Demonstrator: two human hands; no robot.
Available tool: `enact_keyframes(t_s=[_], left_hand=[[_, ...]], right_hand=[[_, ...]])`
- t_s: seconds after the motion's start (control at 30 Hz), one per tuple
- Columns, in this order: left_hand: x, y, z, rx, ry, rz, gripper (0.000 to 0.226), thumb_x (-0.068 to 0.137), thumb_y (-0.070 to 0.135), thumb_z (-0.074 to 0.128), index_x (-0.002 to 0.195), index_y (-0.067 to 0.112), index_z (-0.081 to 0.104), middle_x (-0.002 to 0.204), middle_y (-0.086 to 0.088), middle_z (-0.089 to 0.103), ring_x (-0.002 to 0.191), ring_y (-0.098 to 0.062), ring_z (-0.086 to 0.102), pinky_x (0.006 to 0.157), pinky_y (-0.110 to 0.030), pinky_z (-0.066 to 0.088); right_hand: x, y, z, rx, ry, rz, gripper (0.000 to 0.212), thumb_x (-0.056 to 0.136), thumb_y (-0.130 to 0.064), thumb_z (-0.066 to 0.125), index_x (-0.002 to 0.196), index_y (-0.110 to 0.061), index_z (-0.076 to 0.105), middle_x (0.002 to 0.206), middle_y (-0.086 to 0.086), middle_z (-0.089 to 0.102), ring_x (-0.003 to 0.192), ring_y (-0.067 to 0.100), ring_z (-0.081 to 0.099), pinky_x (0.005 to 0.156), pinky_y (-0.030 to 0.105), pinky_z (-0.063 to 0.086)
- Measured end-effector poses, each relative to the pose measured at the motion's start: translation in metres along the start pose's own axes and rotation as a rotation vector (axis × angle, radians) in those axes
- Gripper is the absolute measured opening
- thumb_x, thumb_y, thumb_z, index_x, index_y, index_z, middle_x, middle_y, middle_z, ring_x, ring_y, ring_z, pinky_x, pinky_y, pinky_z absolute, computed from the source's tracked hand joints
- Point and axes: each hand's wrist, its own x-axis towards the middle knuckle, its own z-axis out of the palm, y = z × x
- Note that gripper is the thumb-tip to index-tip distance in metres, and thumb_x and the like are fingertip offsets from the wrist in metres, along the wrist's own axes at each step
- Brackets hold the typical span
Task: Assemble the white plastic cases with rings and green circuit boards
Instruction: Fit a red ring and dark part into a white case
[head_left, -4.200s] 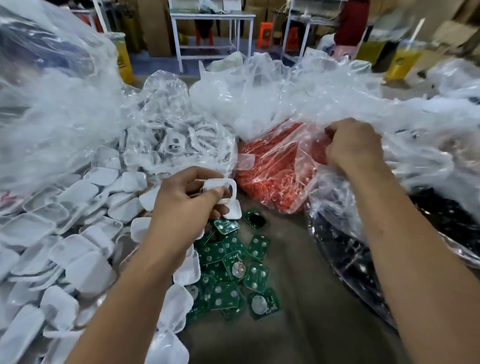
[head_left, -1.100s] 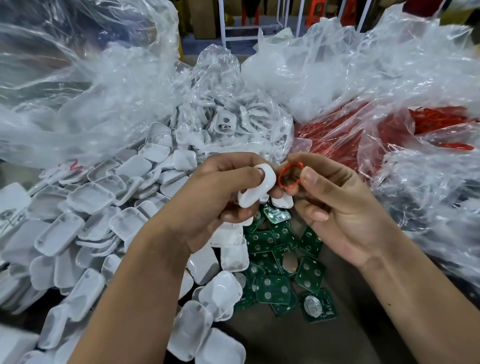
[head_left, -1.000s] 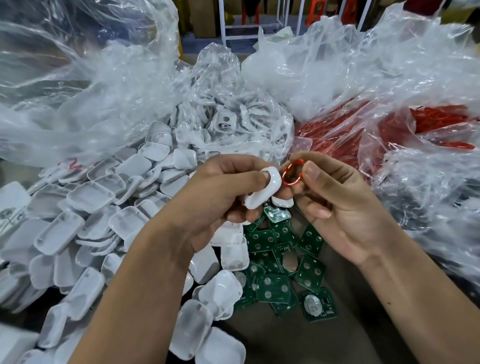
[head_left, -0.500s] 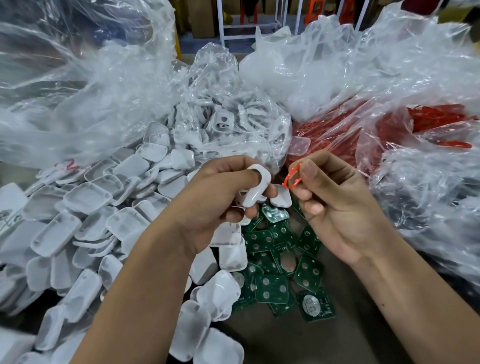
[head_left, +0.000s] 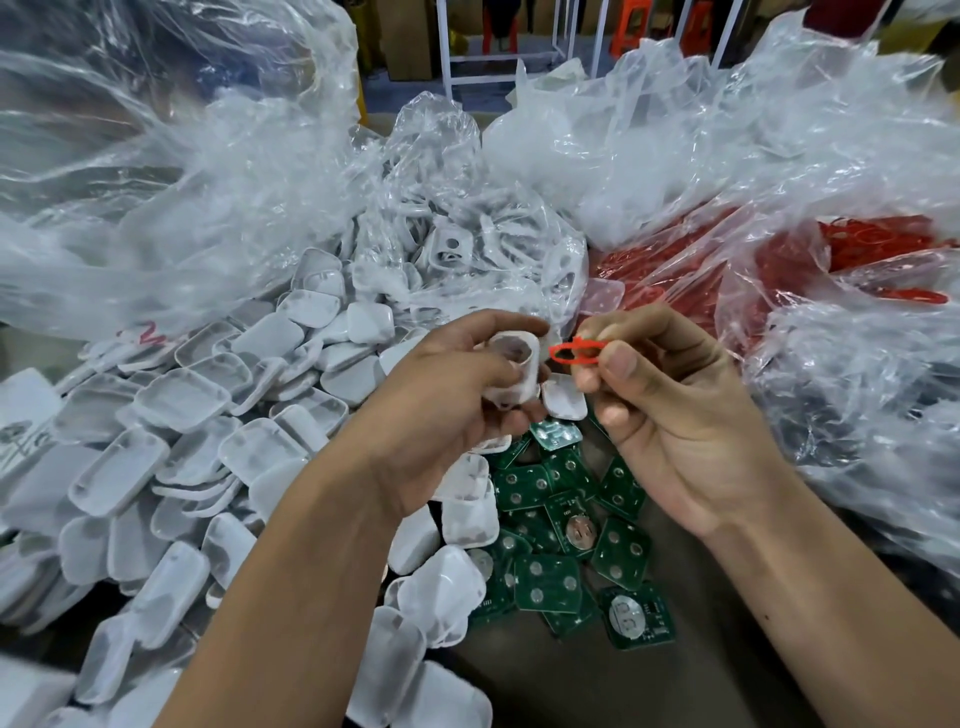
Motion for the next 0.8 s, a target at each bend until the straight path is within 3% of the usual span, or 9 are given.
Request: enact_keyframes(t_s=[0.1,0.17,0.27,0.37,0.6,0.8], left_hand=[[-0.001,-0.002,0.002,-0.032,-0.057,0.084,0.045,0.097,-0.02,0.049,0.128,0.007,0.066,0.132,-0.031,0.058,0.085,-0.025,0.075,0.079,-0.029,0.063],[0.0,-0.005,0.005,-0.012,-0.039,0.137,0.042,0.096,-0.017,0.055,0.128,0.008,0.066,0.121,-0.028,0.066,0.089,-0.027,0.076,0.084,-0.034,0.063],[0.004,-0.011,0.011,0.069,0.037,0.175,0.036,0.094,-0.01,0.065,0.124,0.01,0.069,0.098,-0.014,0.078,0.077,-0.023,0.077,0.073,-0.03,0.064],[0.006,-0.015,0.016,0.084,0.089,0.19,0.033,0.093,-0.008,0.067,0.119,0.011,0.07,0.089,-0.012,0.079,0.066,-0.022,0.075,0.062,-0.024,0.06],[0.011,-0.022,0.02,0.105,0.084,0.189,0.036,0.096,-0.011,0.061,0.12,0.015,0.069,0.098,-0.007,0.079,0.086,-0.019,0.078,0.075,-0.028,0.063],[0.01,-0.023,0.022,0.127,0.053,0.208,0.034,0.094,-0.009,0.066,0.118,0.015,0.07,0.098,-0.01,0.079,0.091,-0.026,0.078,0.079,-0.035,0.065]], right_hand=[[0.0,0.001,0.002,-0.041,0.084,0.009,0.012,0.072,-0.019,0.083,0.083,-0.017,0.08,0.078,0.004,0.075,0.068,0.01,0.071,0.053,0.014,0.053],[0.002,0.003,0.002,-0.078,0.183,0.019,0.014,0.07,-0.016,0.081,0.084,-0.016,0.08,0.075,0.005,0.074,0.064,0.01,0.071,0.051,0.014,0.053],[0.003,0.005,0.001,-0.138,0.297,0.023,0.017,0.071,-0.01,0.078,0.088,-0.011,0.08,0.072,0.009,0.073,0.059,0.011,0.068,0.05,0.016,0.054],[0.004,0.006,0.0,-0.211,0.354,0.011,0.012,0.072,-0.01,0.078,0.084,-0.011,0.08,0.07,0.011,0.073,0.057,0.013,0.068,0.051,0.017,0.055],[0.004,0.008,-0.005,-0.337,0.44,-0.026,0.01,0.073,-0.013,0.083,0.082,-0.01,0.08,0.077,0.014,0.076,0.065,0.018,0.073,0.056,0.019,0.057],[0.005,0.012,-0.009,-0.46,0.468,-0.077,0.006,0.083,-0.009,0.083,0.082,-0.014,0.081,0.071,0.011,0.075,0.055,0.016,0.066,0.046,0.019,0.049]])
